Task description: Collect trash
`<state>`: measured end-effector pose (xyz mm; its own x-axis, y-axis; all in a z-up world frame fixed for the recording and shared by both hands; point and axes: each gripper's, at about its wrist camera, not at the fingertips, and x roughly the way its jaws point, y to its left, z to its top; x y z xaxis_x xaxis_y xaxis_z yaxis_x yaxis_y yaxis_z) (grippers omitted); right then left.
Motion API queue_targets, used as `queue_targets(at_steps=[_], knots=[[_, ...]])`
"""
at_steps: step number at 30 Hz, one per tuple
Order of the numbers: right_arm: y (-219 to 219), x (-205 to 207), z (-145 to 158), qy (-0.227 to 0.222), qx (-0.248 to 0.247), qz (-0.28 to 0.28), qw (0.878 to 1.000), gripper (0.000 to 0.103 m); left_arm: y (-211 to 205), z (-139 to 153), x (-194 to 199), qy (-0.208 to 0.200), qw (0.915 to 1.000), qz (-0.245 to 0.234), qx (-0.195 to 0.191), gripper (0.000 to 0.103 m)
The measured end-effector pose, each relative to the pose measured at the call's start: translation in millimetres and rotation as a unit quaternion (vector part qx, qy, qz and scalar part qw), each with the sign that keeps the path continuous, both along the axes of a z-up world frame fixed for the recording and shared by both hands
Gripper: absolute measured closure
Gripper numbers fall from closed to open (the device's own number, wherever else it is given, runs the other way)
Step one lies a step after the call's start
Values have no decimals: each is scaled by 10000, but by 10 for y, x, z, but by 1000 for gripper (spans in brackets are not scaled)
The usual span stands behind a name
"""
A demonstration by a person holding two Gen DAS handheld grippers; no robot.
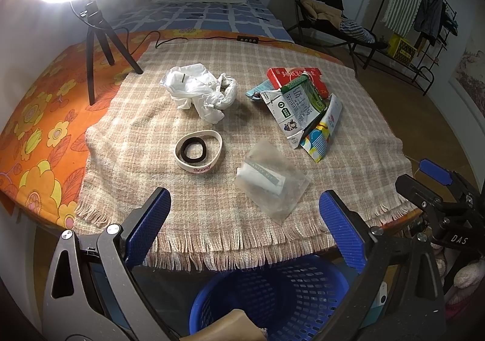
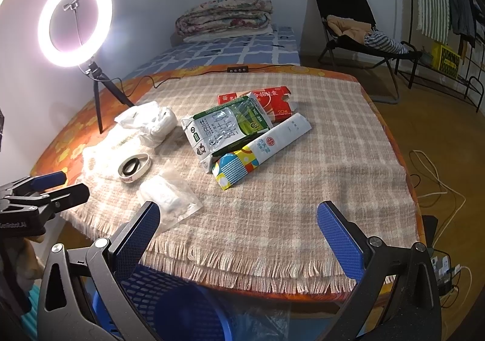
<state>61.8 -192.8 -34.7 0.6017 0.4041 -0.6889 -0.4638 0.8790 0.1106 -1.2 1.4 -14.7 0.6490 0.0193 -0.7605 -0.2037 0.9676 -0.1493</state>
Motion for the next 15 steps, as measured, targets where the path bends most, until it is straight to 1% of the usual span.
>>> queue_targets(at_steps=[15], knots=[[0, 2, 0, -2, -15, 5, 10000, 0, 37, -80, -12, 22, 10000, 21, -19, 3]])
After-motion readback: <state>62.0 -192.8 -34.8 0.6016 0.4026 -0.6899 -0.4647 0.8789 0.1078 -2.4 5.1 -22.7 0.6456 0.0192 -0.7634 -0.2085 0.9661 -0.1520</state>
